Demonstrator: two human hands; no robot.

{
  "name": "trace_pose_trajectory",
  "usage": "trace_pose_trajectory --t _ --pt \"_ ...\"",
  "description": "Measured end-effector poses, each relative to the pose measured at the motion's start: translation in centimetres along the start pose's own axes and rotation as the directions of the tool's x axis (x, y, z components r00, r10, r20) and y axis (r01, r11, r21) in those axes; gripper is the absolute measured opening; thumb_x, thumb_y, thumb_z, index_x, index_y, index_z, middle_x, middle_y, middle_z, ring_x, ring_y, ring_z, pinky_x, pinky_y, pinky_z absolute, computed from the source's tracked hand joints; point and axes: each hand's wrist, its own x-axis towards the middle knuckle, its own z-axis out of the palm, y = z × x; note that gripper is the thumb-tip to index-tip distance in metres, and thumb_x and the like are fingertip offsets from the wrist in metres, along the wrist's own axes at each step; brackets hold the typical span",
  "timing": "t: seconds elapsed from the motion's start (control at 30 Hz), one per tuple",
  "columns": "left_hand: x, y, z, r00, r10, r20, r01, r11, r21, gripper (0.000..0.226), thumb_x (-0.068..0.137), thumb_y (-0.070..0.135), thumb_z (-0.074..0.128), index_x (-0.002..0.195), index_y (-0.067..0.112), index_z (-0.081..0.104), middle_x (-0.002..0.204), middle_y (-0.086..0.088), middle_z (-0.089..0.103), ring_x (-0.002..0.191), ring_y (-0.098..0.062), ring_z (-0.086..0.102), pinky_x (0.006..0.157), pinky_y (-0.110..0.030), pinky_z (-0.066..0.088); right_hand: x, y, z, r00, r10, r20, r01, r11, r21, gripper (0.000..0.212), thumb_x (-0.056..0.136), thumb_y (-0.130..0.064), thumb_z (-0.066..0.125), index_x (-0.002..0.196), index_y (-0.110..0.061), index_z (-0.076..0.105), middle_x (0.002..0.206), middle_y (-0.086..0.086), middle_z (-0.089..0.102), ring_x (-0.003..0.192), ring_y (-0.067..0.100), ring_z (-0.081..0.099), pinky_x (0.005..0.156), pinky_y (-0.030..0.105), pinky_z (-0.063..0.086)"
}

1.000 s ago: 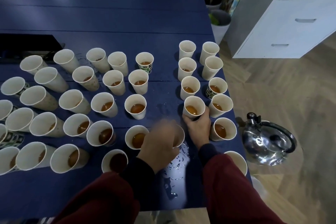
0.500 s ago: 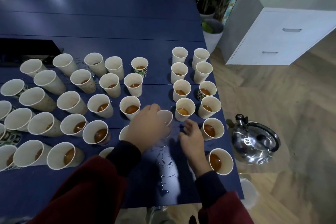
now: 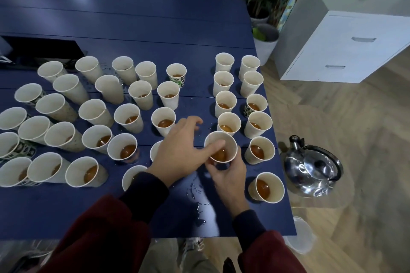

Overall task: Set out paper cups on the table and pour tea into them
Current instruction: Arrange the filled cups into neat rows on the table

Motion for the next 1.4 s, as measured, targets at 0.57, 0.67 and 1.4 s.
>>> trace_pose_trajectory --t 0.57,0.67,1.4 --pt "-1.0 -8.7 1.2 0.986 -0.163 -0.019 0.156 0.895 0.418 0.07 0.088 0.043 0.068 0.143 0.012 0.038 0.13 -0.013 0.05 0.114 -0.03 0.055 0.09 -0.039 0.05 0.3 5.9 0.4 0.953 0.224 -0.205 -0.253 0.959 -0.13 0.051 0.074 -0.021 0.087 0.114 -0.018 0.056 0.101 0.0 0.069 0.094 0.017 0.065 0.087 0.036 0.053" --pt "-0.9 -8.7 1.0 0.988 -0.157 -0.001 0.142 0.887 0.439 0.064 0.088 0.043 0.068 0.137 0.014 0.041 0.129 -0.011 0.051 0.112 -0.029 0.056 0.089 -0.039 0.051 0.4 6.1 0.5 0.953 0.232 -0.194 -0.26 0.957 -0.128 0.054 0.073 -0.021 0.088 0.116 -0.018 0.055 0.103 0.001 0.069 0.095 0.019 0.065 0.089 0.037 0.054" --pt "-8.5 -5.1 -0.6 0.984 0.154 0.095 -0.171 0.963 0.211 0.05 0.072 0.051 0.07 0.111 0.028 0.05 0.107 0.006 0.055 0.099 -0.02 0.057 0.081 -0.04 0.049 -10.9 -0.7 4.9 0.997 0.04 0.063 -0.03 0.987 -0.156 0.057 0.075 -0.021 0.082 0.124 -0.026 0.053 0.115 -0.014 0.065 0.104 0.004 0.062 0.081 0.021 0.048"
